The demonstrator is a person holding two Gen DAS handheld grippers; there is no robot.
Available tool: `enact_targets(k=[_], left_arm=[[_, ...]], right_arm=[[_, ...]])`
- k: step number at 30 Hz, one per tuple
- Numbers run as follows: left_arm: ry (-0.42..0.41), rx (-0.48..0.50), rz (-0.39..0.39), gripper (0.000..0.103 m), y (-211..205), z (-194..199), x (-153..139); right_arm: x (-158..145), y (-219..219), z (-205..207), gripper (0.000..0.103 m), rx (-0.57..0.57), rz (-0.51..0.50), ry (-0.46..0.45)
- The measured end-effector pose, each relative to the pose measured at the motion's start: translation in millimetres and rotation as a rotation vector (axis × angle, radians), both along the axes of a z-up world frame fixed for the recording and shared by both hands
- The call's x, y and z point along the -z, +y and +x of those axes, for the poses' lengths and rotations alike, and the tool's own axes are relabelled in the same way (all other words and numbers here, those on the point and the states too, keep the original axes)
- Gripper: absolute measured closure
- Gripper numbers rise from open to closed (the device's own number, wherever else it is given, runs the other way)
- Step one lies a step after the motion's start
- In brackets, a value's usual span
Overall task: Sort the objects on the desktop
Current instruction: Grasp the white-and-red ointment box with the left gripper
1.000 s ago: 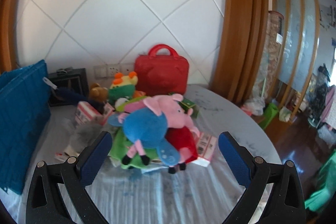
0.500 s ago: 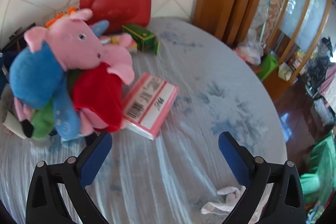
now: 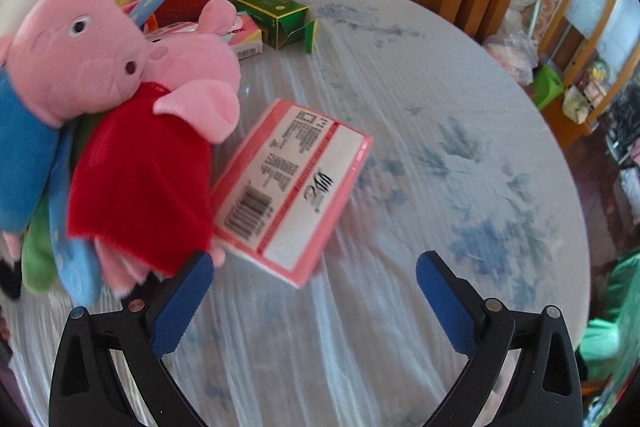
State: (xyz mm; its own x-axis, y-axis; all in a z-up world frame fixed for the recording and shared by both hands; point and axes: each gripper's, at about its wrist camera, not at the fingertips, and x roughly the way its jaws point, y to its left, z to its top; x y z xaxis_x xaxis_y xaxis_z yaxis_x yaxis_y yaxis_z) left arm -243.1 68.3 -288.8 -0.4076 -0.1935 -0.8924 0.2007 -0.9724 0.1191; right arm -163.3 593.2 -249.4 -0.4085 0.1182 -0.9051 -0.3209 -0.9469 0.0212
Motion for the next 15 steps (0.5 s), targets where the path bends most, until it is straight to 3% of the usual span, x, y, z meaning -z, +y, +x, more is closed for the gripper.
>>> enact_targets(k=[8, 15], left_arm=[[-0.073, -0.003, -0.005, 0.027, -30.8, 50.7, -11.7], [0.022, -0.077, 0.067, 0.027, -37.5, 57.1, -42.7]], right_arm=[[22.0, 11.4, -28.6, 0.0, 0.033, -0.042, -0.02], [20.4, 13.8, -25.5, 0.0, 0.046, -0.05, -0.024]])
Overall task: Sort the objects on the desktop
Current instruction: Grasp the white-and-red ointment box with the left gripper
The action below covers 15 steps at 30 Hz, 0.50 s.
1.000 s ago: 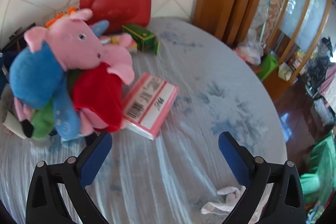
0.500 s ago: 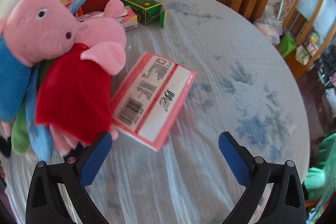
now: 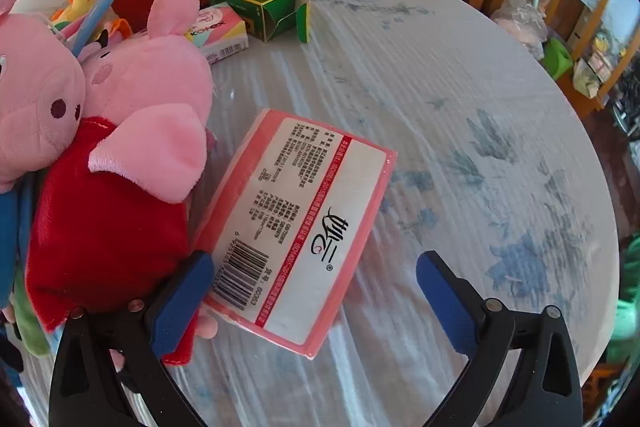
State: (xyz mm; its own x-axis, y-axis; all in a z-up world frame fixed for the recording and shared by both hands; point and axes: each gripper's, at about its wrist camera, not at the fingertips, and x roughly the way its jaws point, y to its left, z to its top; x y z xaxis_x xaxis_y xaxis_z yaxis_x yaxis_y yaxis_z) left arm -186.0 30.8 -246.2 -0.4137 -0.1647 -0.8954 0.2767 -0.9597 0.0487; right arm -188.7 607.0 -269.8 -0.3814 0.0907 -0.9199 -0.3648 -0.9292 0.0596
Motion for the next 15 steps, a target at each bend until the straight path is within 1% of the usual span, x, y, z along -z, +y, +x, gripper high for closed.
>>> enact_targets(k=[3, 4, 5, 7, 8, 10, 12, 15], left_arm=[[-0.015, -0.052, 0.039, 0.027, -3.5, -9.9, 11.7], [-0.018, -0.053, 0.051, 0.027, -3.2, -11.1, 15.3], [-0.015, -0.043, 0.061, 0.027, -3.4, -8.5, 18.6], [0.017, 0.036, 0.105, 0.027, 6.2, 0.8, 14.1], [0.046, 0.108, 0.096, 0.027, 19.8, 9.0, 9.0], [0.073, 0.208, 0.013, 0.027, 43.4, 21.4, 2.5], [0.078, 0.256, -0.036, 0.028, 58.8, 29.8, -0.1], [0.085, 0.256, -0.036, 0.028, 67.5, 36.0, -4.9]], right_arm=[[0.2, 0.2, -1.5, 0.0, -0.001, 0.006, -0.001], [0.8, 0.3, -1.8, 0.0, -0.002, 0.004, -0.002], [1.5, 1.0, -1.9, 0.0, -0.002, 0.0, -0.002], [1.7, 0.5, -0.6, 0.0, -0.01, -0.002, -0.003], [1.9, 0.3, -0.1, 0.0, -0.014, 0.001, -0.004], [2.6, 0.9, 0.6, 0.0, -0.016, -0.002, -0.004], [2.4, 1.2, 0.9, 0.0, -0.018, -0.002, 0.002], [3.2, 0.6, 0.1, 0.0, -0.018, -0.001, 0.012]])
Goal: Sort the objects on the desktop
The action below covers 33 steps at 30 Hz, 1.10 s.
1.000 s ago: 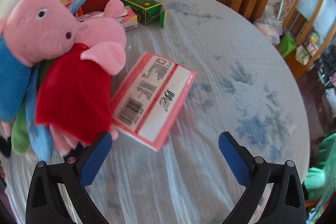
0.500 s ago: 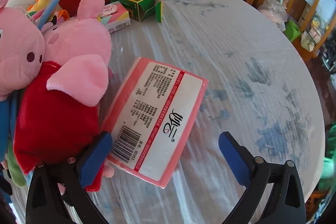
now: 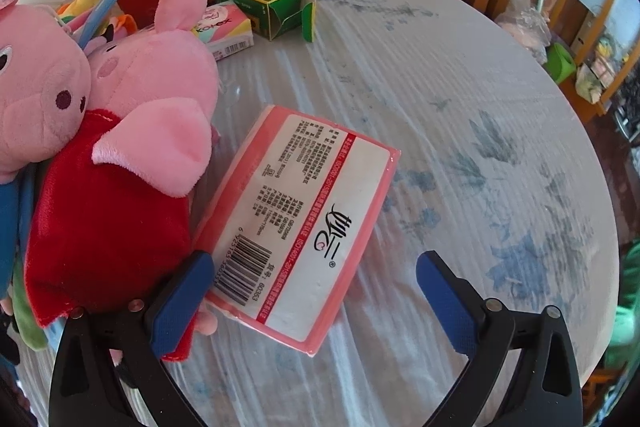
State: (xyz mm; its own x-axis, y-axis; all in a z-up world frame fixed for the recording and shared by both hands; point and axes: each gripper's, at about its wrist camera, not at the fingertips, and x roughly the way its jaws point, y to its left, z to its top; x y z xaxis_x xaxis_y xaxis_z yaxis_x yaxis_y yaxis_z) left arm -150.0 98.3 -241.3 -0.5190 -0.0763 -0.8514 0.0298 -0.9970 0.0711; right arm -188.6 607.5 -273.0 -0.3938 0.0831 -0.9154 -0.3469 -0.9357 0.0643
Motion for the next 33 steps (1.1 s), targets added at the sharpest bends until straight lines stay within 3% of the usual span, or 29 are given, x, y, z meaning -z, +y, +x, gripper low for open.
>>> enact_targets(k=[7, 12, 14, 17, 19, 20, 21, 22, 23, 26, 33], left_arm=[[0.0, -0.048, 0.008, 0.028, 0.8, -12.3, 6.9], [-0.003, -0.066, 0.008, 0.028, 3.9, -25.4, 12.5], [0.008, -0.06, 0.009, 0.028, 8.8, -22.4, 7.5], [0.031, -0.045, 0.014, 0.028, 14.3, -15.4, -2.4], [0.037, -0.04, 0.016, 0.028, 16.9, -10.9, -6.4], [0.037, -0.039, 0.023, 0.028, 18.6, -8.9, -7.6], [0.036, -0.039, 0.029, 0.028, 18.9, -9.1, -7.2], [0.034, -0.04, 0.033, 0.028, 20.2, -9.2, -6.7], [0.031, -0.039, 0.035, 0.028, 23.2, -8.6, -6.6], [0.024, -0.03, 0.027, 0.028, 33.2, -8.9, -4.5], [0.023, -0.01, 0.04, 0.028, 50.9, -8.1, -2.4]], right_arm=[[10.8, 5.0, -4.9, 0.0, 0.035, -0.086, 0.029], [14.6, 5.6, -6.9, 0.003, 0.012, -0.089, 0.02], [4.0, 2.7, -0.2, 0.031, -0.019, -0.062, 0.01], [-6.5, 4.9, 16.8, 0.044, -0.021, 0.012, -0.029], [-9.8, 10.0, 23.1, 0.043, 0.004, 0.019, -0.027], [-11.3, 10.4, 23.3, 0.036, 0.012, 0.028, -0.019], [-11.9, 9.6, 22.1, 0.027, 0.016, 0.029, -0.007], [-10.9, 8.3, 19.6, 0.003, 0.016, 0.004, 0.014], [-8.2, 6.2, 17.0, 0.0, 0.011, -0.029, 0.032], [5.9, 0.8, 4.2, 0.0, 0.011, -0.017, 0.023], [43.6, 32.7, 21.2, 0.001, 0.08, -0.056, -0.063]])
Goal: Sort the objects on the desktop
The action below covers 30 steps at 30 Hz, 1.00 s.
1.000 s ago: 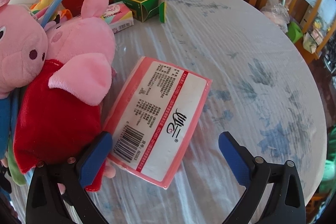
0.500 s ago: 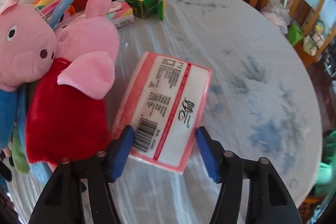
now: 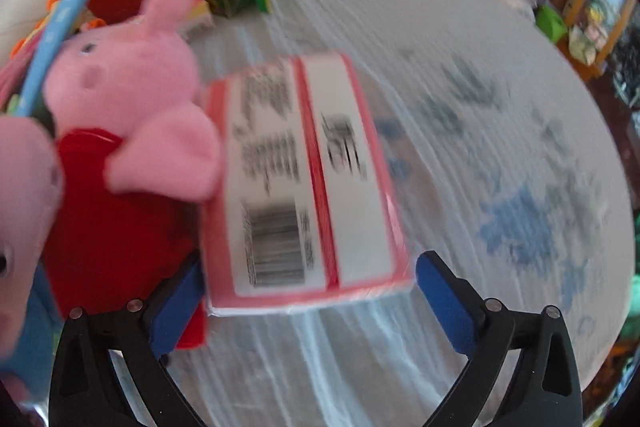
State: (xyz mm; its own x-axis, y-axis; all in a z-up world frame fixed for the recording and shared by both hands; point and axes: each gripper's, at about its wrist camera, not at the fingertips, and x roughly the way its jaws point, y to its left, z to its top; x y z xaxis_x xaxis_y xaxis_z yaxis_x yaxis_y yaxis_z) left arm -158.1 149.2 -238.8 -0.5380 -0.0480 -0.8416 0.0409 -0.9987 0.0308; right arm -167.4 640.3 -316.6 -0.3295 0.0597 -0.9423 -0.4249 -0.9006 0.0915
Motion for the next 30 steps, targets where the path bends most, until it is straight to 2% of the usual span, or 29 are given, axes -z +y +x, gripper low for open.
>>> enact_targets(k=[1, 2, 4, 5, 7, 8, 9, 11, 17, 20, 23, 25, 28, 30], left_arm=[[0.002, 0.004, -0.003, 0.028, 2.7, 0.1, -0.9], [0.003, 0.006, -0.004, 0.028, 5.0, 0.1, -2.2], [0.017, 0.011, -0.007, 0.028, 9.1, 2.0, -8.2], [0.029, 0.013, -0.011, 0.028, 11.2, 3.2, -12.0], [0.052, 0.024, -0.014, 0.028, 14.8, 6.0, -20.0], [0.06, 0.03, -0.016, 0.028, 16.0, 6.7, -22.8], [0.067, 0.036, -0.018, 0.028, 17.5, 7.7, -25.5], [0.074, 0.043, -0.02, 0.028, 18.6, 9.2, -28.0], [0.057, 0.02, -0.028, 0.028, 17.2, 12.0, -21.1], [0.035, 0.006, -0.026, 0.028, 17.7, 10.4, -13.9], [0.022, 0.003, -0.012, 0.028, 18.9, 10.6, -8.8], [0.021, 0.008, -0.004, 0.028, 21.8, 11.4, -7.6], [0.021, 0.034, 0.011, 0.028, 30.3, 12.4, -8.1], [0.024, 0.055, 0.009, 0.028, 35.4, 13.4, -9.6]], right_arm=[[-0.2, -1.0, 1.9, 0.009, -0.005, 0.031, 0.009], [-4.2, -2.7, 4.4, 0.042, -0.01, 0.052, 0.026], [-19.7, 0.0, 14.0, 0.088, 0.013, 0.026, 0.099], [-26.6, 1.7, 17.1, 0.096, 0.016, 0.022, 0.126], [-38.1, 1.8, 20.2, 0.094, -0.012, 0.036, 0.146], [-40.8, 1.5, 20.7, 0.089, -0.028, 0.04, 0.145], [-42.6, 2.4, 22.0, 0.078, -0.036, 0.044, 0.151], [-45.0, 8.7, 26.4, 0.0, -0.007, 0.102, 0.149], [-55.8, 32.3, 46.2, 0.001, -0.034, 0.108, 0.162], [-82.2, 7.5, 76.3, 0.001, -0.046, 0.04, 0.211], [-94.0, -19.8, 94.4, 0.001, -0.057, -0.007, 0.234], [-99.0, -40.0, 107.7, 0.001, -0.048, -0.078, 0.252], [-90.0, -64.0, 108.4, 0.001, -0.05, -0.201, 0.236], [-77.0, -76.4, 101.2, 0.001, -0.032, -0.232, 0.206]])
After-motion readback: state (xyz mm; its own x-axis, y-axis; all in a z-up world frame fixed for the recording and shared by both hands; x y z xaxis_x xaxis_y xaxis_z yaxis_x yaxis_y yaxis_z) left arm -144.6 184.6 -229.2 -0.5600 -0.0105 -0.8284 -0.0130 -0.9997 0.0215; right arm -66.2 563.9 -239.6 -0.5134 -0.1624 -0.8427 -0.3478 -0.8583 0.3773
